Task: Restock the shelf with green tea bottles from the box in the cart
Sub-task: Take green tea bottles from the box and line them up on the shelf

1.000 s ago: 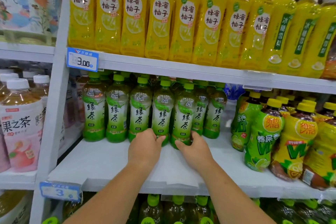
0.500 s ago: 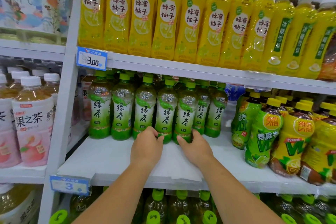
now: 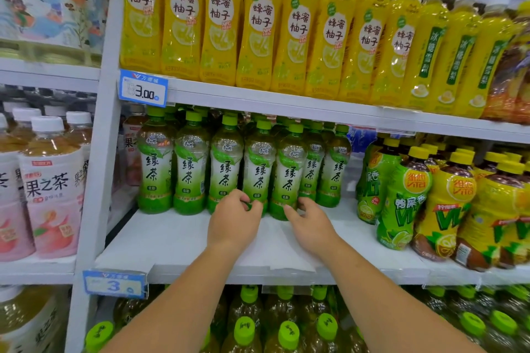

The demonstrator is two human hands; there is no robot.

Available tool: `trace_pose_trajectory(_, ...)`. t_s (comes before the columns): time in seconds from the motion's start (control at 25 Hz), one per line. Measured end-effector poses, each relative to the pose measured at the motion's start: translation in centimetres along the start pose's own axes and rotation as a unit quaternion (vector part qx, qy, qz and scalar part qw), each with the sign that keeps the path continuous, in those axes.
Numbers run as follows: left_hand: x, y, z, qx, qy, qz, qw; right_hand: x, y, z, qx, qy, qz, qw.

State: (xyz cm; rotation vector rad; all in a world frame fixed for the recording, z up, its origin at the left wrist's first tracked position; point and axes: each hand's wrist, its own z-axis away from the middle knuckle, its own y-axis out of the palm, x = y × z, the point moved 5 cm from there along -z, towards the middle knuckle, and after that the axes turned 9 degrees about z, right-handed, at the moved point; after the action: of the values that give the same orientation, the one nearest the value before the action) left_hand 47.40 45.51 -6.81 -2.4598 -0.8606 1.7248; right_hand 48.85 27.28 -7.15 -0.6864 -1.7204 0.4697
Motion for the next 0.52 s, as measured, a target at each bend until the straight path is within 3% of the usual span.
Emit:
trace_pose_trajectory(0.24, -0.1, 0.3, 1.6, 0.082, -0.058, 0.003, 0.995, -0.1, -1.0, 3.5, 0.066, 0.05, -0.025, 0.996)
trace_pose_trajectory(0.52, -4.0, -3.0, 7.9, 0.162, -0.22, 0.007, 0.962, 1.9, -5.3, 10.1, 0.151, 0.172, -0.058, 0.972)
